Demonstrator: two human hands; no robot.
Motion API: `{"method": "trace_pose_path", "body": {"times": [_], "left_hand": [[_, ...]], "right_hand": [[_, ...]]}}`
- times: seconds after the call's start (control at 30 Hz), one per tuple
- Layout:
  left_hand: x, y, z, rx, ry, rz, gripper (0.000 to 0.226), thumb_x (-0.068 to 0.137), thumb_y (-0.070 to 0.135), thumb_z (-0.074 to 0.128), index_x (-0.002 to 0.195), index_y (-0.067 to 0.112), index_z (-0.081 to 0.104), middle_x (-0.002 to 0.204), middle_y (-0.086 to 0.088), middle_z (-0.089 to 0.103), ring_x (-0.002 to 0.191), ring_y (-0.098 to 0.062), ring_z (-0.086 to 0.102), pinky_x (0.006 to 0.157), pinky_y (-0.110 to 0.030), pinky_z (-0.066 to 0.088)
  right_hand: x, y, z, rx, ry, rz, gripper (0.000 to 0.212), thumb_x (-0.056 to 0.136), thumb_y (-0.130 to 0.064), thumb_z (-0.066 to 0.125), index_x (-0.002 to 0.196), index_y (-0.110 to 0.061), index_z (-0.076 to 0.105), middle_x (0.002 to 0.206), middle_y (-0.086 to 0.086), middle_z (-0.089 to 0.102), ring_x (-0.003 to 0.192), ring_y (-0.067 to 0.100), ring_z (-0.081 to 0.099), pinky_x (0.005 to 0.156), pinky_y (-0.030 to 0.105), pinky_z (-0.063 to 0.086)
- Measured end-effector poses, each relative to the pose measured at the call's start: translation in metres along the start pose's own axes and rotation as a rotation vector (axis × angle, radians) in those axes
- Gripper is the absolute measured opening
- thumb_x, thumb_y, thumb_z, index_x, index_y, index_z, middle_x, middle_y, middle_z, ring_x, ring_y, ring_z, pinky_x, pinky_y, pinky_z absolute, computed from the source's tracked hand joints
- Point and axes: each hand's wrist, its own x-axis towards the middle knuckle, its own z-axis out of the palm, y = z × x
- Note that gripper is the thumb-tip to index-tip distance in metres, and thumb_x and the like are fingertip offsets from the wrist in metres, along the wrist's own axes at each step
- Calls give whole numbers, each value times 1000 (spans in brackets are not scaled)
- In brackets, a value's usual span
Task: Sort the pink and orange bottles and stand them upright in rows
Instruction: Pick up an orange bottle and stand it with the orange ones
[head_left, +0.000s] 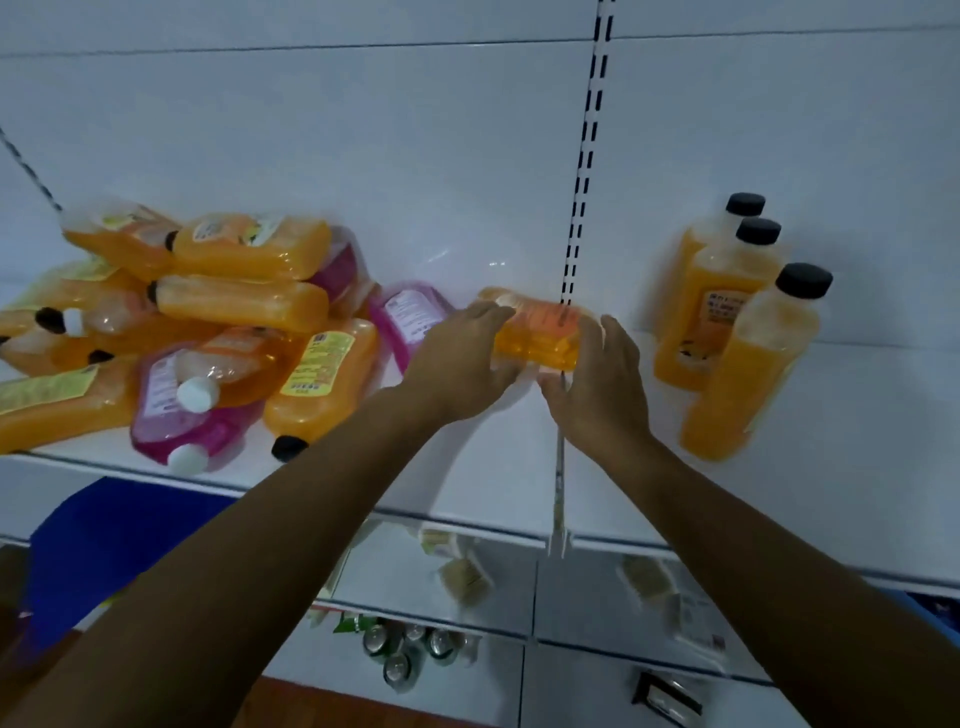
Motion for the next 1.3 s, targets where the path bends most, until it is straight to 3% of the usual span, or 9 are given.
{"method": "trace_pose_path", "body": {"times": [0.07, 0.17, 0.3, 0.57, 0.67, 0.87, 1.0, 1.13, 1.3], "left_hand": [[23, -6, 6, 63, 1, 25, 40, 87, 43, 62, 122, 24, 58, 125, 1, 62, 110, -18, 59, 94, -44, 51], [47, -22, 17, 204, -43, -16, 62, 79, 56, 57, 132, 27, 46, 132, 1, 54, 119, -21, 53, 99, -49, 46], [61, -28, 31, 233, -131, -58, 75, 73, 47, 67, 138, 30, 32, 140, -4, 41, 121, -34, 52, 106, -62, 34], [59, -24, 26, 366, -163, 45, 85, 79, 55, 67, 148, 32, 23, 148, -6, 39, 126, -41, 47, 106, -60, 30], [43, -21, 20, 333, -169, 174, 75, 82, 62, 60, 144, 32, 31, 142, -3, 47, 121, -38, 52, 105, -57, 35], [3, -12, -11, 30, -214, 337, 72, 86, 49, 66, 146, 21, 37, 145, -5, 48, 129, -26, 47, 105, -39, 37], [-22, 4, -27, -390, -407, 330, 53, 85, 41, 70, 132, 23, 52, 129, -2, 60, 116, -19, 56, 99, -39, 46], [-43, 22, -23, -695, -567, 260, 46, 88, 33, 66, 131, 30, 50, 124, 3, 63, 111, -10, 61, 86, -24, 53], [-63, 75, 0, -900, -662, 224, 50, 84, 38, 61, 132, 28, 51, 122, 2, 65, 109, -15, 65, 90, -35, 56]], "right_hand": [[16, 5, 4, -2, -18, 22, 79, 83, -39, 71, 145, -18, 26, 151, 13, 26, 139, 31, 23, 107, 45, 39], [30, 15, 11, 1, -84, 45, 90, 80, -45, 73, 148, -21, 19, 154, 13, 21, 141, 32, 21, 108, 46, 35], [40, 23, 17, 77, -125, 59, 90, 79, -40, 76, 147, -22, 20, 145, 10, 32, 126, 29, 41, 95, 38, 44], [9, 4, 5, 147, -70, 206, 86, 74, -55, 75, 142, -22, 33, 128, 9, 47, 112, 26, 52, 90, 35, 50], [-13, -9, -12, 146, -20, 260, 86, 74, -55, 74, 142, -20, 35, 127, 10, 47, 113, 26, 52, 84, 28, 40], [-63, -40, -49, 123, 189, 223, 87, 72, -65, 69, 142, -28, 34, 136, 7, 45, 120, 23, 48, 92, 37, 48], [-89, -48, -76, 265, 291, 194, 85, 73, -50, 78, 142, -25, 35, 127, 3, 46, 111, 15, 49, 90, 32, 48], [-112, -40, -103, 338, 290, 205, 79, 75, -42, 79, 141, -29, 37, 121, -2, 48, 107, 13, 51, 89, 29, 51], [-141, -16, -145, 316, 351, 255, 78, 75, -50, 76, 141, -31, 39, 112, -10, 54, 93, 6, 57, 73, 11, 47]]}}
